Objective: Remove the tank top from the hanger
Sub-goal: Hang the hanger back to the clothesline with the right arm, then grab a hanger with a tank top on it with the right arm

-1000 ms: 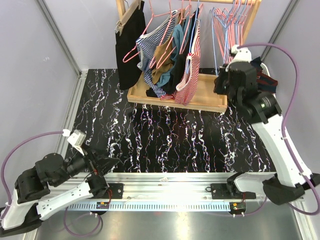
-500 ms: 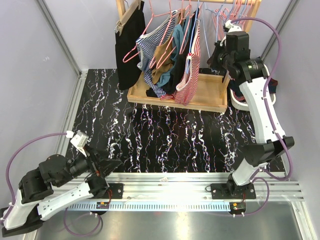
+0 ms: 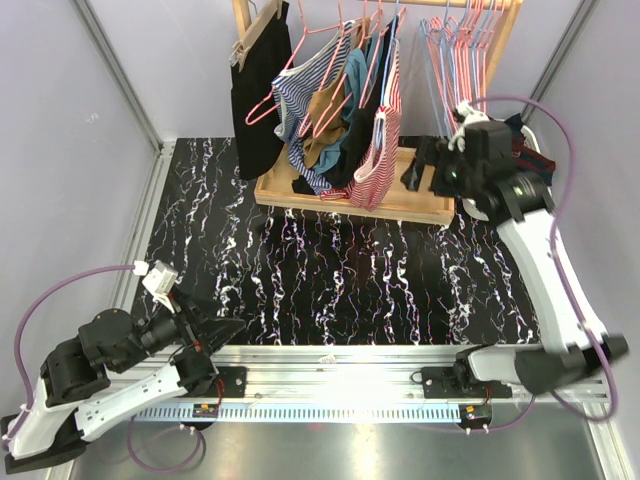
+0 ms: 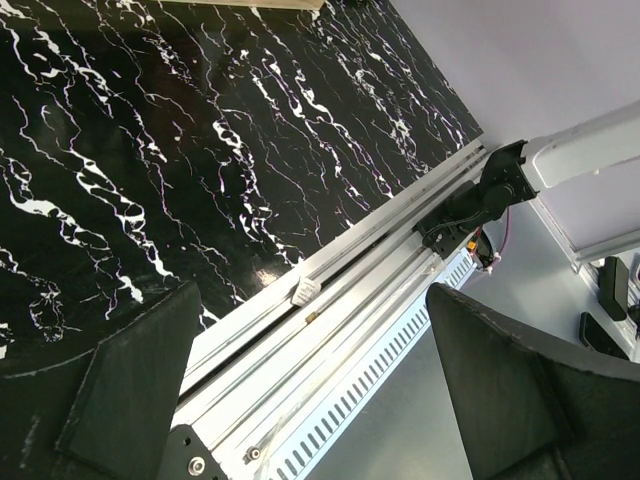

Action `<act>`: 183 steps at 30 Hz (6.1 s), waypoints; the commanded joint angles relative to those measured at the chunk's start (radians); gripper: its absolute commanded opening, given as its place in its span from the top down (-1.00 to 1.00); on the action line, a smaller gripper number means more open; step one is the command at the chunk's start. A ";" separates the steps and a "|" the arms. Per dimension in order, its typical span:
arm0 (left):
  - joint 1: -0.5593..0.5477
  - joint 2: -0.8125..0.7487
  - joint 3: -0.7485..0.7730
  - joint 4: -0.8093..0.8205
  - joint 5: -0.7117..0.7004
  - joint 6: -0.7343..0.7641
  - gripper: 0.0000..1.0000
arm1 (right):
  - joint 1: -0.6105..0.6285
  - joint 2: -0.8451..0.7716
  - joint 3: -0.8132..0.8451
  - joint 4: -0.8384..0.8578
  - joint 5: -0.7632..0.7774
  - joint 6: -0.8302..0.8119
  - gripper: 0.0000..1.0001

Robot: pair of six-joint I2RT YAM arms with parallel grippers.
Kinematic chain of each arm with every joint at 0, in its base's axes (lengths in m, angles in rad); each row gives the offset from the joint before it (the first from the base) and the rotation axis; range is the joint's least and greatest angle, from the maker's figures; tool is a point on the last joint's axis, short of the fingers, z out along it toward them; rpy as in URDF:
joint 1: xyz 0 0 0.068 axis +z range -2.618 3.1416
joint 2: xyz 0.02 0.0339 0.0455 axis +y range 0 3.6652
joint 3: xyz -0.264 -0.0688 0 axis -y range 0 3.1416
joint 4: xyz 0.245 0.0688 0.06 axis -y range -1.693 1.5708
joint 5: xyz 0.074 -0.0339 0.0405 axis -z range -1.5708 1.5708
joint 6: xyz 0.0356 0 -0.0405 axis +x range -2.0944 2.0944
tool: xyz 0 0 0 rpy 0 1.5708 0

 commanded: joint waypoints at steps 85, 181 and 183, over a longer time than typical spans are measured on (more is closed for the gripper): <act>0.838 1.520 0.197 1.005 0.092 -0.273 -0.98 | -0.027 -0.904 -1.008 0.197 -0.279 0.320 0.66; 1.123 1.648 0.366 0.495 0.135 0.071 0.74 | -0.029 -0.874 -1.028 0.226 -0.331 0.318 0.60; 1.118 1.617 0.354 0.509 0.141 0.062 0.23 | -0.029 -0.875 -1.037 0.236 -0.334 0.317 0.55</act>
